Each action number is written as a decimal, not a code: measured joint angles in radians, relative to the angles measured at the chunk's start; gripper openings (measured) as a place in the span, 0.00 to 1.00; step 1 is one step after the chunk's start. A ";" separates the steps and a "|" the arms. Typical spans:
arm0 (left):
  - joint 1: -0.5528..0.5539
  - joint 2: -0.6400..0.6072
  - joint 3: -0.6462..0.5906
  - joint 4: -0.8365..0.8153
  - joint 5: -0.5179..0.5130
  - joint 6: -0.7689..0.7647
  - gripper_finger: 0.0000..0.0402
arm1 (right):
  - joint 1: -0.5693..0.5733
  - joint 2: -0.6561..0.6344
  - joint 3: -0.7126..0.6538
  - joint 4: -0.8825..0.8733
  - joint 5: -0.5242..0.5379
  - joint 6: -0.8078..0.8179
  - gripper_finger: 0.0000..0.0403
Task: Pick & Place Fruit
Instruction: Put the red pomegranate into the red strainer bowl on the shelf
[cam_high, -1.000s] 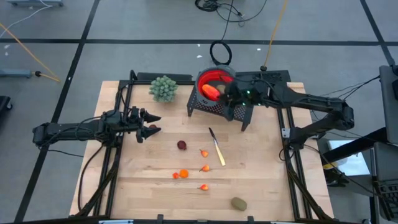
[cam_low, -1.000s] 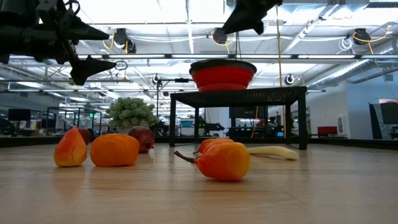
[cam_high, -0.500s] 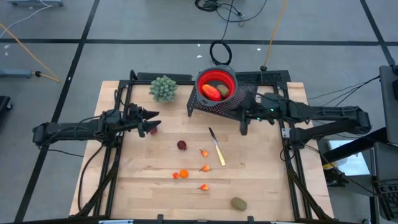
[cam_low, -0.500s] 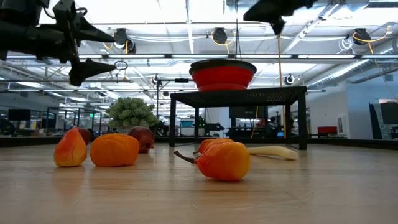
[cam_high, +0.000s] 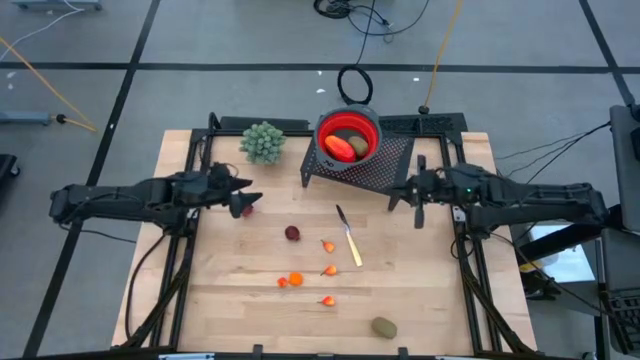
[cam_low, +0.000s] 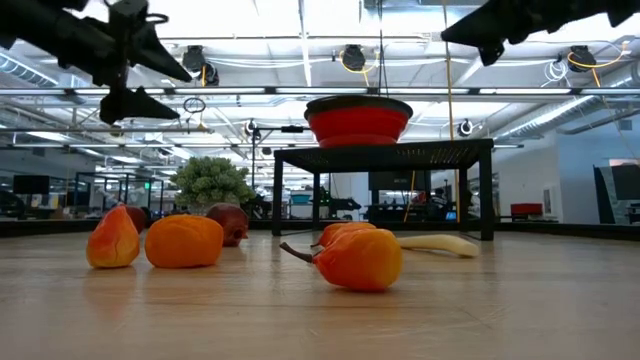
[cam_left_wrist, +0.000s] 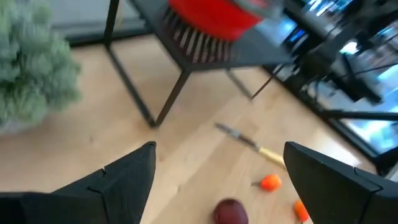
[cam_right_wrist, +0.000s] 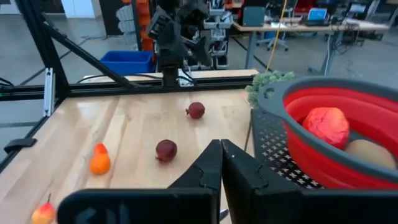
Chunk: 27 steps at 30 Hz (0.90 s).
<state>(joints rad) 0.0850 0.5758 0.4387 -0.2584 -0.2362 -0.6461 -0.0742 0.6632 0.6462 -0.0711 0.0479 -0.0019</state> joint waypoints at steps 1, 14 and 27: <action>-0.004 0.029 0.017 -0.015 -0.001 -0.024 0.88 | 0.000 -0.017 -0.010 0.000 0.000 -0.011 0.01; -0.062 0.354 0.259 -0.339 0.001 -0.313 0.88 | 0.000 -0.245 -0.132 -0.010 0.000 -0.018 0.01; -0.068 0.460 0.321 -0.503 0.078 -0.540 0.88 | 0.000 -0.395 -0.150 -0.140 -0.009 -0.040 0.01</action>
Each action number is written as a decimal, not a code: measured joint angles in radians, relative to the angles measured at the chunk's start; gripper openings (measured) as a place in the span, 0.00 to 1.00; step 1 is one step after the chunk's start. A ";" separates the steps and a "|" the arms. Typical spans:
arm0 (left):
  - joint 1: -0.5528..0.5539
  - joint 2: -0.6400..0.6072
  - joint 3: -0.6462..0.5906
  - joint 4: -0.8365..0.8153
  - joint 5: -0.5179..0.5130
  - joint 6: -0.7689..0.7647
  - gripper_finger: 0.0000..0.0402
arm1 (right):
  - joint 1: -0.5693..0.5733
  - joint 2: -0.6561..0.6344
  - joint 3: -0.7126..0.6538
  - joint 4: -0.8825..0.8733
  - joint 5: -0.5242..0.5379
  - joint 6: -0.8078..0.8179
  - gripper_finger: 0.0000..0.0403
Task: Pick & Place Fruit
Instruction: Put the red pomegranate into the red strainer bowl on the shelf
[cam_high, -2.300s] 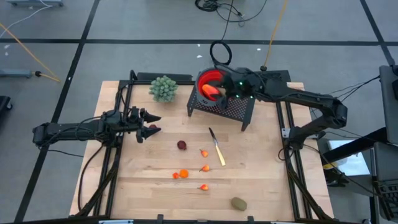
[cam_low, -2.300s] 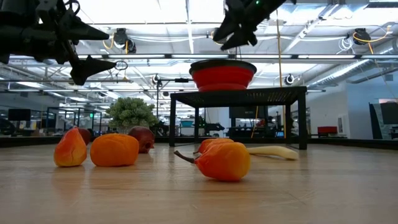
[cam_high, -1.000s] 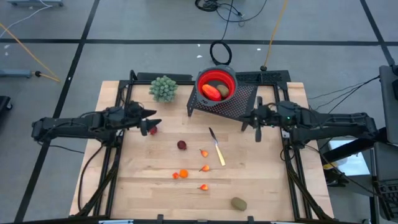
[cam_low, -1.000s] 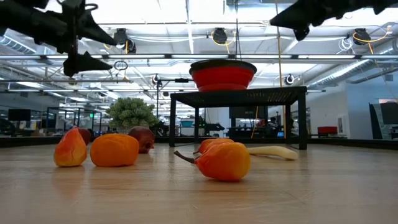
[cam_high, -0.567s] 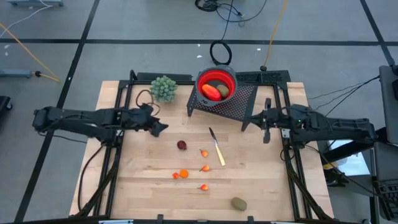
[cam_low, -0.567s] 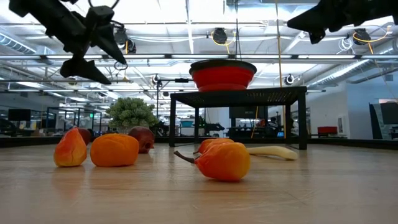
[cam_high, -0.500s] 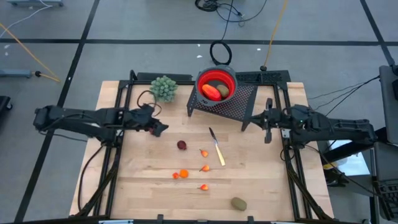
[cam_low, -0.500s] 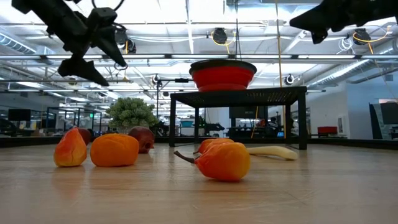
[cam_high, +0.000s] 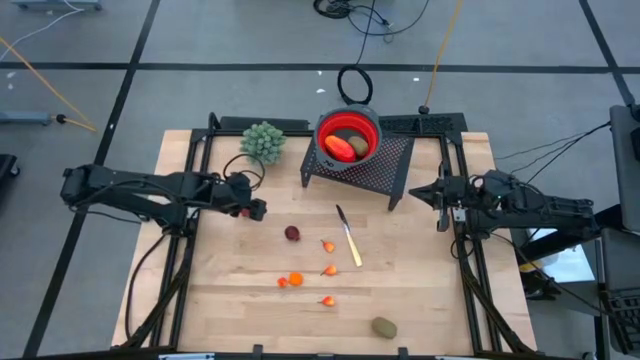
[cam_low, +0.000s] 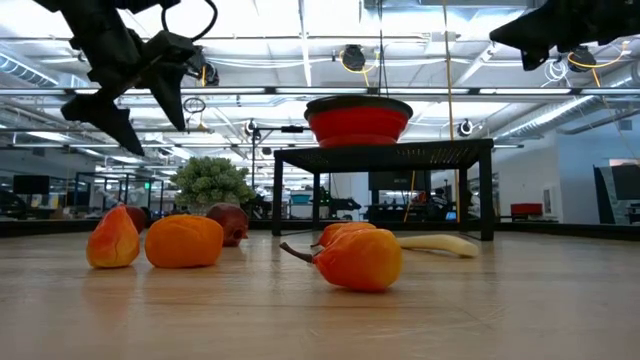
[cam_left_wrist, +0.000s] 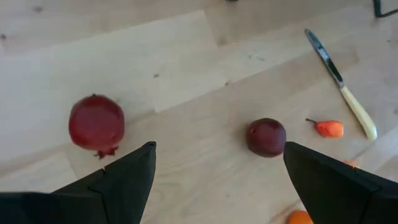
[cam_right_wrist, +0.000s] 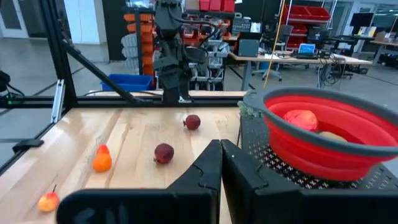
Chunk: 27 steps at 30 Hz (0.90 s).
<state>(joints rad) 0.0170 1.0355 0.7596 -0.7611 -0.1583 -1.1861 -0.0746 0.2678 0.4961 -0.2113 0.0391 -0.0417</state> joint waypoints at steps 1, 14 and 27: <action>0.000 0.007 0.000 -0.001 0.000 -0.010 0.88 | 0.000 -0.009 0.000 -0.012 -0.016 -0.001 0.01; 0.045 0.087 0.000 -0.138 -0.007 -0.054 0.88 | 0.000 -0.033 0.000 -0.027 -0.120 -0.004 0.01; 0.116 0.161 0.000 -0.181 -0.010 0.058 0.88 | 0.000 -0.033 0.000 -0.026 -0.120 0.005 0.01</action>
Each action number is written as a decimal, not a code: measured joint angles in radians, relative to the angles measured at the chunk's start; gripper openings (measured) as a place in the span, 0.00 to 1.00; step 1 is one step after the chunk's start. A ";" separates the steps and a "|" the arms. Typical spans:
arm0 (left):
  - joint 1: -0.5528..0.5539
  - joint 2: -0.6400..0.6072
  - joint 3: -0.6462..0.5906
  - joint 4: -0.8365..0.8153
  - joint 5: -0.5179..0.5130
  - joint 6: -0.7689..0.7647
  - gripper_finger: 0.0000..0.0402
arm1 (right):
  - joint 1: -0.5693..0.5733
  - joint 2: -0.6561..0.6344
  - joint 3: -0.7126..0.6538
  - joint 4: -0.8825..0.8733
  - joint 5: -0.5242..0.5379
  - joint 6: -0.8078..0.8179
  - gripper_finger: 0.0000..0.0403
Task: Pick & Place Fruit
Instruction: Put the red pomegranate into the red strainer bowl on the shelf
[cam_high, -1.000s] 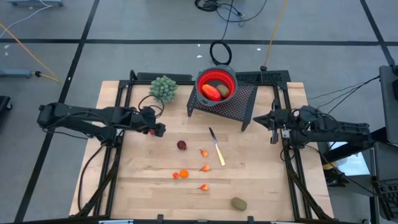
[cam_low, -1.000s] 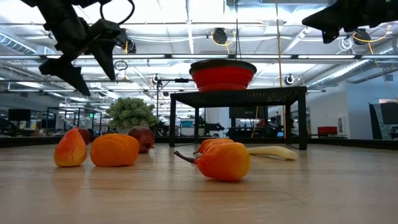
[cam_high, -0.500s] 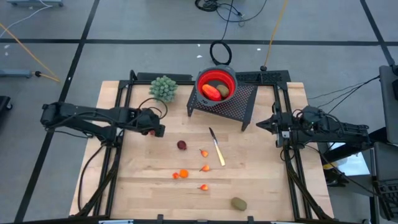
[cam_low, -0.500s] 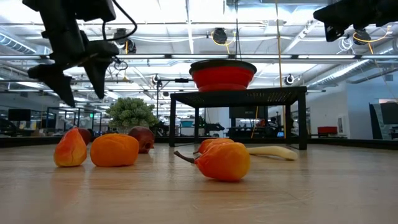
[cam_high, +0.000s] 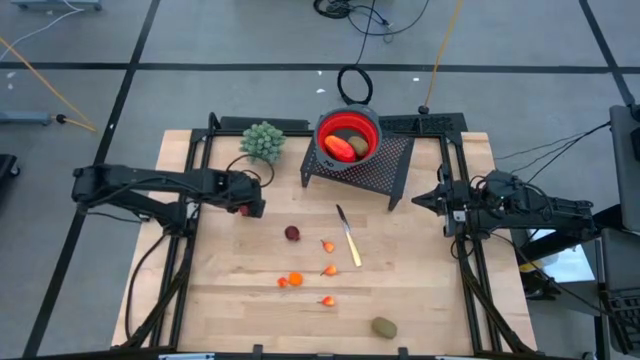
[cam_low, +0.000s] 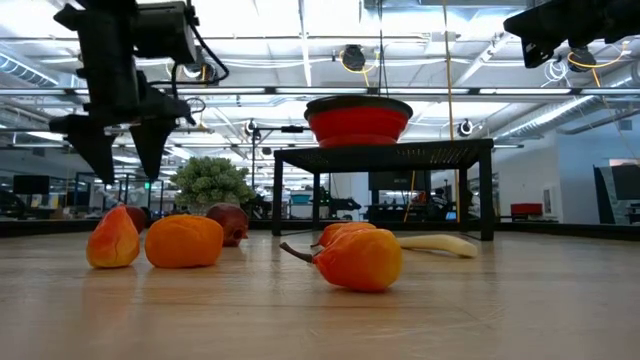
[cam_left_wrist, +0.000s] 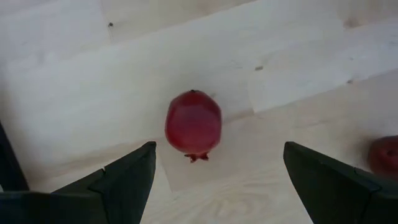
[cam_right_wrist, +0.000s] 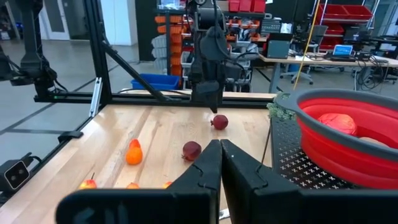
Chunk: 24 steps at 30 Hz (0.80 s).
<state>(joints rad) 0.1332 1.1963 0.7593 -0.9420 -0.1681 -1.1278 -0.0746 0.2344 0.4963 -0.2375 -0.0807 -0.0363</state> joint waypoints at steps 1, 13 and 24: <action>0.004 0.008 0.000 0.000 0.000 0.000 0.88 | 0.000 0.000 0.000 0.000 0.000 0.000 0.01; 0.056 0.117 0.000 0.002 0.022 0.001 0.88 | 0.000 0.000 0.000 0.000 0.000 -0.002 0.01; 0.096 0.205 0.000 0.004 0.038 0.070 0.88 | 0.000 0.000 0.000 0.000 0.000 -0.002 0.01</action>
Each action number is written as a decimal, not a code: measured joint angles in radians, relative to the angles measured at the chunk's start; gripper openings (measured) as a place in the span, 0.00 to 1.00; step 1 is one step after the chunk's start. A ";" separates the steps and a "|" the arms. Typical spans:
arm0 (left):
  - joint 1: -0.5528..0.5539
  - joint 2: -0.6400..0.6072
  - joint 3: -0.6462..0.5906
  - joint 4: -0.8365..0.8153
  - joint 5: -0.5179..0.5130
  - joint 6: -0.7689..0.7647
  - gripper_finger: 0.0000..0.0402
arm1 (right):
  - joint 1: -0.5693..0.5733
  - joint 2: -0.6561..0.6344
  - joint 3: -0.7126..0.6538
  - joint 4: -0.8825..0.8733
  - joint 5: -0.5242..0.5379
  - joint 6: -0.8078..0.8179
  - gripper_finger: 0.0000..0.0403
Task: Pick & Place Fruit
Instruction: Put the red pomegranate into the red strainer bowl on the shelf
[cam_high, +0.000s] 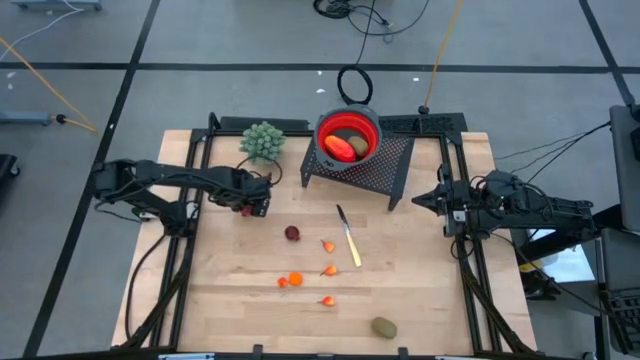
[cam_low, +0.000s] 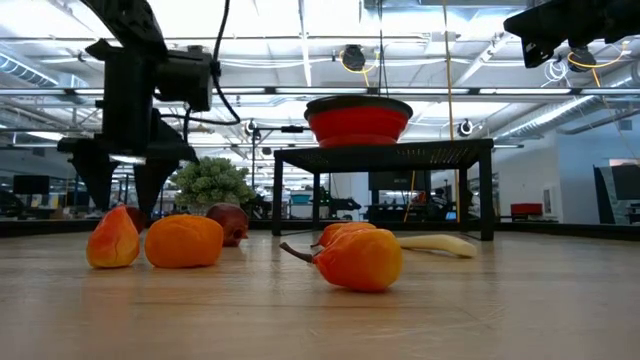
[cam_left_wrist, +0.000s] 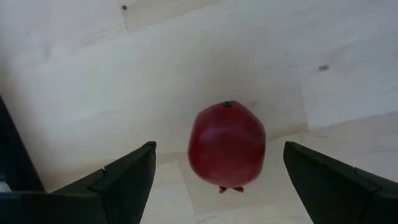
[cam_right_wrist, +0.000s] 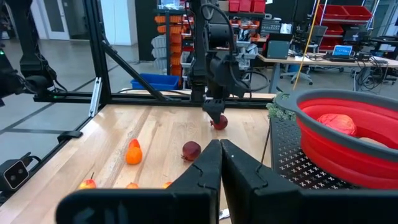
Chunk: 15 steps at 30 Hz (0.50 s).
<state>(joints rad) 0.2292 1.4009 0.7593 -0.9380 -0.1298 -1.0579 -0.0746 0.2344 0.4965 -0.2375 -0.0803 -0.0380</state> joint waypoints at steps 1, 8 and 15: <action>0.003 0.007 0.000 0.001 0.006 0.006 0.88 | 0.000 0.000 0.000 0.000 0.000 0.000 0.01; 0.014 0.066 0.000 0.013 0.038 0.063 0.88 | 0.000 0.000 0.001 0.000 0.000 0.000 0.01; 0.014 0.088 0.000 0.025 0.046 0.095 0.82 | 0.000 0.000 0.001 0.000 0.000 0.000 0.01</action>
<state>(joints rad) 0.2428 1.4894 0.7589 -0.9132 -0.0837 -0.9624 -0.0746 0.2344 0.4973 -0.2371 -0.0799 -0.0380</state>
